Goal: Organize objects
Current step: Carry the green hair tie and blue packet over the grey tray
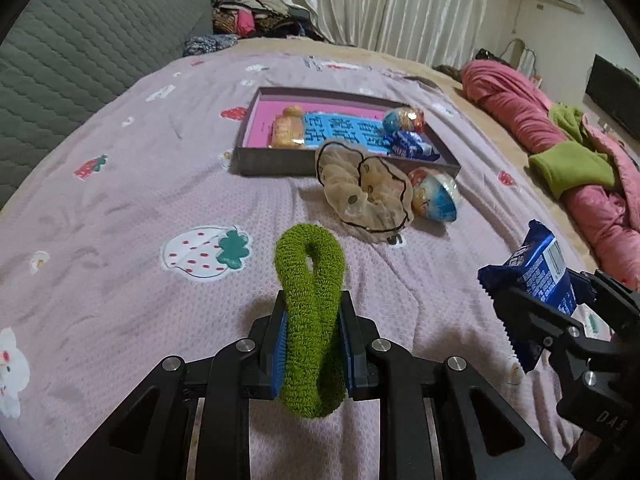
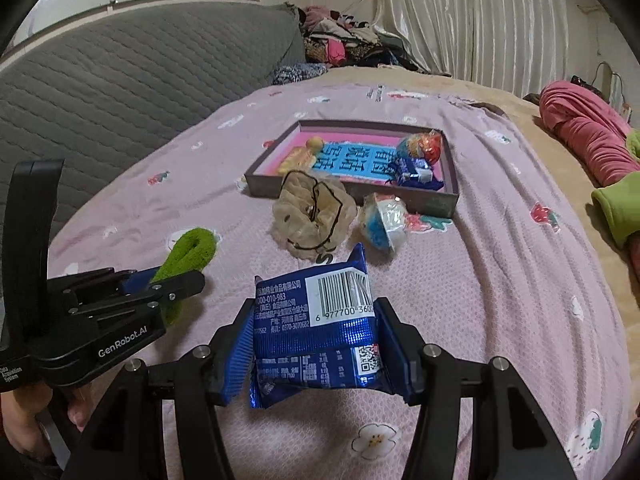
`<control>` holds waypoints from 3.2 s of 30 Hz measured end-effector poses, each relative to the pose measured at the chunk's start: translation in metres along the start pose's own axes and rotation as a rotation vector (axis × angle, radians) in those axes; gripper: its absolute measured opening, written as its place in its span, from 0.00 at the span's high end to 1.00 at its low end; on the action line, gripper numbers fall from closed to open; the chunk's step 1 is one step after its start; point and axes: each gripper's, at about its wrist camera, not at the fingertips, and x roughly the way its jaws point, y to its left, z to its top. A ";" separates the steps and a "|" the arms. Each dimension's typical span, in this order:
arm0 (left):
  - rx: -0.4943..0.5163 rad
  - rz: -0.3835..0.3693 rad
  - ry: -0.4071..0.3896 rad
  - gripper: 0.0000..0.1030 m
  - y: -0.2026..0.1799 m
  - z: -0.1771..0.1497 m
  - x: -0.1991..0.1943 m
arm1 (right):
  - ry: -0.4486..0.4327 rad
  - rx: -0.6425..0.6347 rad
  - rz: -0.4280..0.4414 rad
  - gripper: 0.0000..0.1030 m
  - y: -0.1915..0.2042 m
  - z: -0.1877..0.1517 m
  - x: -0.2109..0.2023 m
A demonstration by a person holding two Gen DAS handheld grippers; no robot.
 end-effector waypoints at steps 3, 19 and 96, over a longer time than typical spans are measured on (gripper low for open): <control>0.007 0.013 -0.023 0.79 -0.001 0.002 -0.012 | -0.020 0.009 -0.003 0.44 0.000 0.003 -0.011; 0.028 0.026 -0.112 0.79 -0.017 0.008 -0.063 | -0.112 0.043 -0.012 0.44 -0.002 0.011 -0.064; 0.073 0.056 -0.290 0.78 -0.021 0.227 -0.039 | -0.296 -0.080 -0.113 0.44 -0.018 0.225 -0.028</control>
